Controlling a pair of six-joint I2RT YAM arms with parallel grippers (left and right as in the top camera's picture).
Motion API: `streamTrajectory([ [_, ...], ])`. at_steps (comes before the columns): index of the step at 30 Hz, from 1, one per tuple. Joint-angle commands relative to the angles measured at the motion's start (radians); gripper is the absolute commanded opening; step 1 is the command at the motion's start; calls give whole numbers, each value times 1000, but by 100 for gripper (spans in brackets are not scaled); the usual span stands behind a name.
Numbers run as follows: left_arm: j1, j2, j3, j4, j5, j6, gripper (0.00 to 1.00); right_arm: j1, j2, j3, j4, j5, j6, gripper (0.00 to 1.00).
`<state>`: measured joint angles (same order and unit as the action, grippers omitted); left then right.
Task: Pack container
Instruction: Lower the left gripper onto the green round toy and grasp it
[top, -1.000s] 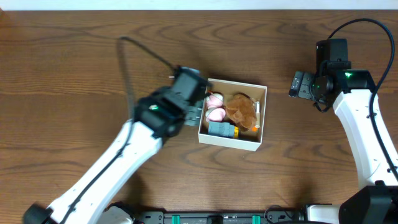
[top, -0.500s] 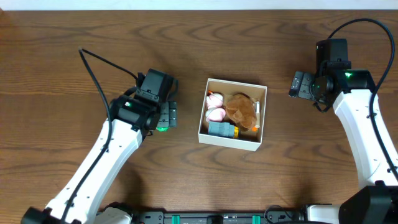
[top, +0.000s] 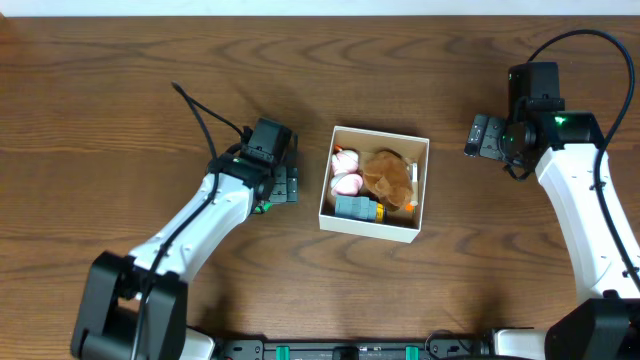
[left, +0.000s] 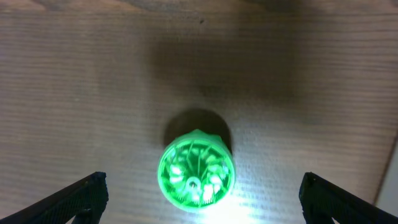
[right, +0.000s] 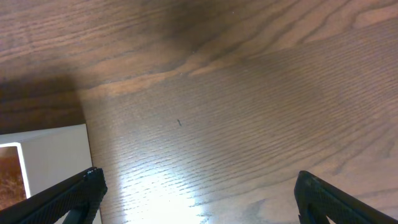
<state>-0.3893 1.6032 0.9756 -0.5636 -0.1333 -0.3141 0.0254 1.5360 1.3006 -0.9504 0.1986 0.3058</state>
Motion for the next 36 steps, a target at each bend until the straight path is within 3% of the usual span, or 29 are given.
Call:
streamTrajectory([
  [1,21,51,-3,17,3,2,98,-5,-6,11,-1,7,-7,99],
  [16,46,205,-3,34,22,2,99,-5,-6,11,-1,7,-7,99],
  [20,46,204,-3,26,22,2,85,-5,-6,11,-1,7,-7,99],
  [23,46,204,-3,14,22,2,69,-5,-6,11,-1,7,-8,99],
  [32,46,186,-3,-14,22,2,68,-5,-6,11,-1,7,-7,99],
  [36,46,179,-3,-13,22,3,52,-5,-6,11,-1,7,-8,99],
])
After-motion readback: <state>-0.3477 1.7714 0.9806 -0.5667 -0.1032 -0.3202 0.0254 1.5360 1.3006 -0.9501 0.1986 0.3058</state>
